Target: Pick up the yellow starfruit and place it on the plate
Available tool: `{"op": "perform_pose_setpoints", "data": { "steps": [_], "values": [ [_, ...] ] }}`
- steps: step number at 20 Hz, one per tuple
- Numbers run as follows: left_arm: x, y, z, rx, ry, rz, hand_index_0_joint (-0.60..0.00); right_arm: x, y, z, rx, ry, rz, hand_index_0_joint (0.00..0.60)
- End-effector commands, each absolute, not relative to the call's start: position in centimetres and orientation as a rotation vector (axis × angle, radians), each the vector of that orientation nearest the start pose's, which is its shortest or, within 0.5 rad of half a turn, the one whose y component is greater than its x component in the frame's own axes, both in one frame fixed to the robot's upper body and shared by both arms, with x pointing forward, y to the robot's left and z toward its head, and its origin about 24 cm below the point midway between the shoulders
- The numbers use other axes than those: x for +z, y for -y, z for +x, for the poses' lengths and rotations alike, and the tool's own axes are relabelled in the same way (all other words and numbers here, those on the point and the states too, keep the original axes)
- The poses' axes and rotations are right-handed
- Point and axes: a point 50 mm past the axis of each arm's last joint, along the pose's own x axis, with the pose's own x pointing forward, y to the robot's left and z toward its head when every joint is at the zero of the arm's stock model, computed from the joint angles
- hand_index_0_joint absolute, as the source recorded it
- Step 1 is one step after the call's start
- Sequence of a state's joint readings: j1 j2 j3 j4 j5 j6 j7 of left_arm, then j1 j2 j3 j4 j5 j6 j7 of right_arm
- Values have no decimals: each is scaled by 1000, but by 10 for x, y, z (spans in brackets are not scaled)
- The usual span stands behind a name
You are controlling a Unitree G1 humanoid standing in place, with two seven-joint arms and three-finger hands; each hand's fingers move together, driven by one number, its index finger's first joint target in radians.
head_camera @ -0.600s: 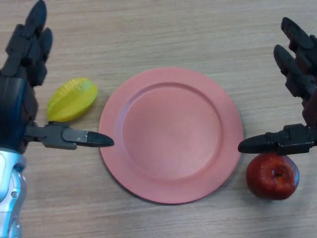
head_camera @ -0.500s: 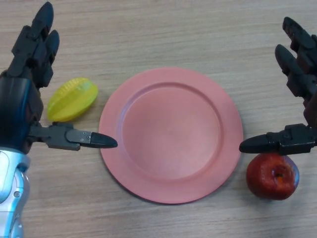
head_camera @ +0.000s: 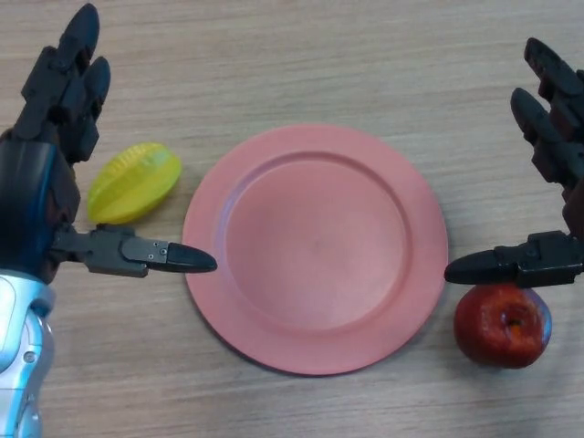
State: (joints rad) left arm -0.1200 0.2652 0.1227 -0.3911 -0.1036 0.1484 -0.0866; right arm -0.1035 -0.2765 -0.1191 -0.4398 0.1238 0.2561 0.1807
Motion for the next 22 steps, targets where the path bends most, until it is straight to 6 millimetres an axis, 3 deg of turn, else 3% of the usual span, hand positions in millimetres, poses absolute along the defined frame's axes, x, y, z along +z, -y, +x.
{"op": "perform_pose_setpoints", "data": {
  "steps": [1, 8, 14, 18, 22],
  "values": [
    [199, -210, 251, 4, 636, 228, 0, 195, 204, 241, 54, 556, -261, 0],
    [177, -237, 285, 141, 603, 404, 0, 195, 201, 243, 47, 581, -243, 0],
    [152, -256, 301, 171, 486, 403, 0, 193, 204, 243, 44, 572, -252, 0],
    [137, -261, 313, 171, 457, 460, 0, 193, 204, 240, 39, 568, -235, 0],
    [131, -253, 328, 127, 442, 513, 0, 200, 207, 235, 30, 577, -247, 0]
  ]
}}
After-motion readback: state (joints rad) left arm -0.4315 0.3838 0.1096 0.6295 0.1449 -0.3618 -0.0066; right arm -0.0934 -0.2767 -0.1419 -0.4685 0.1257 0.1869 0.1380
